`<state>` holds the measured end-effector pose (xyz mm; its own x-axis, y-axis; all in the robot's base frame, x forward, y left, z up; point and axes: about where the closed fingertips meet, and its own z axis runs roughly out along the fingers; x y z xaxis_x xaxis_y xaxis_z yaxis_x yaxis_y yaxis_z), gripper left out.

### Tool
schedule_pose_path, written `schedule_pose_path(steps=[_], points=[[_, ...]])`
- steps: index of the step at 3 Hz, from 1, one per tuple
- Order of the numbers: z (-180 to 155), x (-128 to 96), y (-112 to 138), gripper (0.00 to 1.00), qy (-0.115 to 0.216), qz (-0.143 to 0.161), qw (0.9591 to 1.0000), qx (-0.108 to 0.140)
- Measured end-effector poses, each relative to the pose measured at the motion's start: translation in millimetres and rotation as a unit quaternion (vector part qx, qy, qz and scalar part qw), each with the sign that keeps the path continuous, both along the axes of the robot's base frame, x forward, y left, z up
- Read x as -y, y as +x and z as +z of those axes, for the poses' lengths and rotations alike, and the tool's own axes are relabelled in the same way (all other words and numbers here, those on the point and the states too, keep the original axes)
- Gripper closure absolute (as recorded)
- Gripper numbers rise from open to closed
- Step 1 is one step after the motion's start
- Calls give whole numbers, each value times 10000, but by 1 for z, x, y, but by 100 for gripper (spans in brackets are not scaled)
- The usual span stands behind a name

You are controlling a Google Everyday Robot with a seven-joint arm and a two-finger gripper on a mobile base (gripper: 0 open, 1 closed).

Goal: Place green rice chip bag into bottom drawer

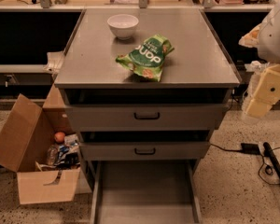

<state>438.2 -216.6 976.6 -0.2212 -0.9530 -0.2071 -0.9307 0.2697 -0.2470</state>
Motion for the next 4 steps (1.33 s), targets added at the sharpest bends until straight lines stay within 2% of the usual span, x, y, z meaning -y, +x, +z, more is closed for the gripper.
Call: schedule_pose_path(steps=[1, 2, 3, 4], points=[[0, 0, 0, 0, 0, 0, 10000, 0], [2, -10, 12, 0, -261, 424, 9987, 135], [5, -40, 53, 0, -852, 1636, 9817, 465], [7, -43, 57, 0, -1023, 2030, 9722, 559]])
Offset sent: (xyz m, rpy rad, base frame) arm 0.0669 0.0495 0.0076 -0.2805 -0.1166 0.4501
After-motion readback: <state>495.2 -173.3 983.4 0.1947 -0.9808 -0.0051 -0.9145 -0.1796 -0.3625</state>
